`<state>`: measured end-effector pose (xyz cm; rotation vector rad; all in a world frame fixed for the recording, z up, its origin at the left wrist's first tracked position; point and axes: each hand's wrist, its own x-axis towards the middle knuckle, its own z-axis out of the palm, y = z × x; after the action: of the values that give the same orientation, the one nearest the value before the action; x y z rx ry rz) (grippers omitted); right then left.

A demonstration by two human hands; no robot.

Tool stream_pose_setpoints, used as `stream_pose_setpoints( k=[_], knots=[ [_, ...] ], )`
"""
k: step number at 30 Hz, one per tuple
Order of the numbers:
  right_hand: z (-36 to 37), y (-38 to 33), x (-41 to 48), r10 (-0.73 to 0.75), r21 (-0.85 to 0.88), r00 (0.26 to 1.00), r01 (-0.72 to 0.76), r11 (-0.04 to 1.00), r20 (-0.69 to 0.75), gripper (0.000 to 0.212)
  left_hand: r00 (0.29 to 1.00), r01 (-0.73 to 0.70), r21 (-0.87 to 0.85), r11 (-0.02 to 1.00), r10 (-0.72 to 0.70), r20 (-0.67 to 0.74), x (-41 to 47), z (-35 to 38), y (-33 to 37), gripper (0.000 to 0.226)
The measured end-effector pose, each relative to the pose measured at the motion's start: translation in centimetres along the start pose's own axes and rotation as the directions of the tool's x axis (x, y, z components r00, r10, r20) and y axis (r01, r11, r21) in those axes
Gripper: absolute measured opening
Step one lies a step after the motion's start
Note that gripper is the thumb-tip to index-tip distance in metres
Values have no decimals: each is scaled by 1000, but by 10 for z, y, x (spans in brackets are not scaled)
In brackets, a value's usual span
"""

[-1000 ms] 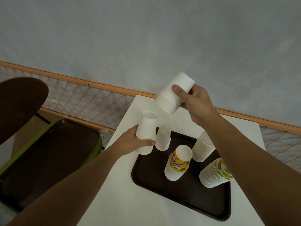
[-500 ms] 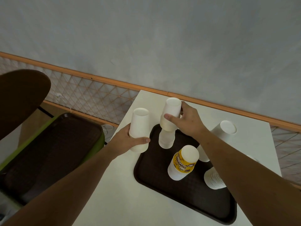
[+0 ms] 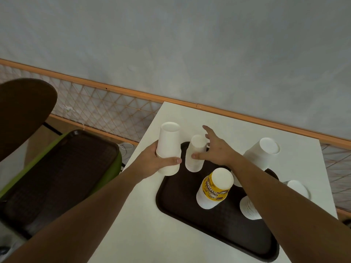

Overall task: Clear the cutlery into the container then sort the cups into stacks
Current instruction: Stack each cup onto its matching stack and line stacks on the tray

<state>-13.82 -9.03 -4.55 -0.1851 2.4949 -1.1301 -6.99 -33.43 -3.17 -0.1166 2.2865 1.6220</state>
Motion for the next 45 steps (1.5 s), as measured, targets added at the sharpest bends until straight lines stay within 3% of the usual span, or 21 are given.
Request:
stream_pose_setpoints(
  k=[4, 7, 12, 15, 17, 19, 21, 24, 26, 34, 40, 45],
  knots=[
    [-8, -5, 3, -64, -6, 986, 64, 998, -155, 68, 1000, -5, -6, 1000, 5, 2, 4, 2, 3, 66],
    [-13, -5, 8, -77, -112, 982, 58, 992, -173, 39, 1000, -2, 11, 1000, 2, 4, 7, 4, 5, 69],
    [-14, -11, 14, -51, -174, 986, 24, 985, -156, 35, 1000, 0, 4, 1000, 0, 10, 10, 4, 6, 70],
    [-16, -21, 9, -103, -152, 960, 64, 986, -262, 32, 1000, -9, -11, 1000, 10, 16, 13, 5, 8, 69],
    [-21, -37, 3, -150, -40, 912, 146, 989, -382, 23, 1000, -7, -27, 1000, 8, 22, 14, 6, 8, 67],
    [-29, -57, -2, -145, 169, 916, 221, 960, -375, 16, 1000, 0, -49, 999, 2, 29, 16, 7, 8, 71],
    [-38, -74, -5, -175, 276, 958, 235, 932, -225, 20, 1000, 5, -85, 996, -3, 27, 18, 7, 10, 69],
    [-40, -87, -8, -245, 139, 969, 241, 960, 14, 43, 1000, -15, -111, 994, 18, 25, 19, 7, 16, 63],
    [-36, -91, -9, -267, 57, 960, 263, 963, 86, 56, 998, -49, -113, 992, 54, 39, 19, 7, 22, 61],
    [-33, -93, -8, -296, 80, 955, 297, 952, -19, 54, 983, -139, -89, 986, 148, 108, 16, 10, 40, 66],
    [-33, -95, -15, -307, 125, 950, 312, 942, -60, 46, 990, -117, -62, 991, 121, 68, 14, 13, 34, 57],
    [-41, -95, -19, -284, 209, 956, 292, 933, -68, 45, 994, -97, -3, 995, 97, 56, 11, 11, 28, 68]
  ],
)
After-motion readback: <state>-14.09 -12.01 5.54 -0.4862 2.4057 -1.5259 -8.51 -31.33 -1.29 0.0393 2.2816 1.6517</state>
